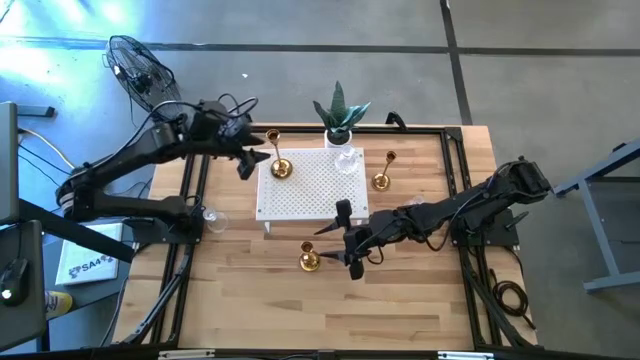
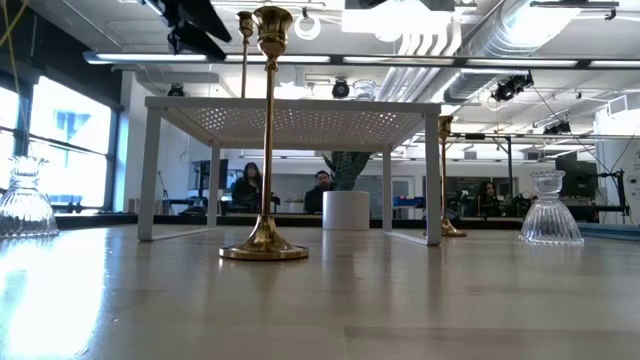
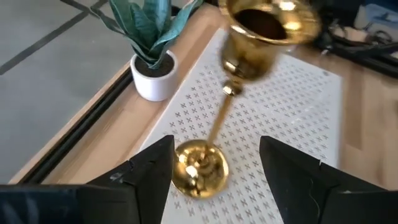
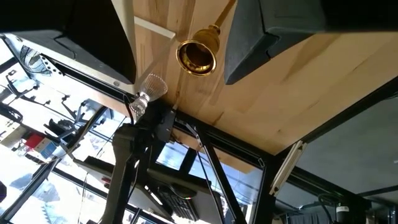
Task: Pick & Place candle stick holders
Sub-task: Put the right transparent candle holder on the shelf aligned with the other transparent candle holder
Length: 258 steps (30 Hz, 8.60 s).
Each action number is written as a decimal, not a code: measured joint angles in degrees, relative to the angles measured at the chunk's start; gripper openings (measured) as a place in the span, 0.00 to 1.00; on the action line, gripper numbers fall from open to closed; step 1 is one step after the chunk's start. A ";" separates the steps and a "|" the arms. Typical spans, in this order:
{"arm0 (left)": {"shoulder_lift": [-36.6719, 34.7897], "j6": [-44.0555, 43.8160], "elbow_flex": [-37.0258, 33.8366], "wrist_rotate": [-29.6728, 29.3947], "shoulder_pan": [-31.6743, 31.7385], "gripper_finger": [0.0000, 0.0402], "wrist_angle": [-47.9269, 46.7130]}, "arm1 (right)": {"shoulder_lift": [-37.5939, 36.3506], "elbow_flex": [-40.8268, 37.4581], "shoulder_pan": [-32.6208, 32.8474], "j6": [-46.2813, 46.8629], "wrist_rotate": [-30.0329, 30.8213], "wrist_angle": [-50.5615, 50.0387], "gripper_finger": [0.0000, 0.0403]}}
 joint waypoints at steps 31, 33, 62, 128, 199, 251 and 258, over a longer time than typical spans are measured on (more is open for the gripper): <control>-7.82 -4.66 0.01 13.66 0.00 0.58 -29.22 | -34.76 0.13 15.93 31.50 30.88 -53.87 0.59; -8.42 -5.39 0.01 13.84 -0.01 0.58 -29.77 | -35.55 0.13 16.23 39.70 26.68 -61.57 0.59; -10.56 -6.53 -5.83 10.84 -0.02 0.58 -24.60 | -25.10 -6.35 0.41 98.81 17.53 -96.63 0.59; -11.70 -7.04 -5.87 4.62 -0.01 0.58 -32.70 | -22.10 -18.82 -17.39 68.03 8.74 -76.41 0.07; -27.85 5.04 -15.58 33.61 0.00 0.58 -5.70 | 14.34 58.37 -12.29 41.87 11.03 -107.12 0.06; -27.90 4.59 -15.62 35.06 0.00 0.58 -9.63 | 18.62 58.21 -17.16 35.94 7.25 -100.32 0.08; -27.90 4.56 -15.62 35.06 0.00 0.58 -10.31 | 18.75 58.07 -17.14 35.82 7.04 -100.46 0.16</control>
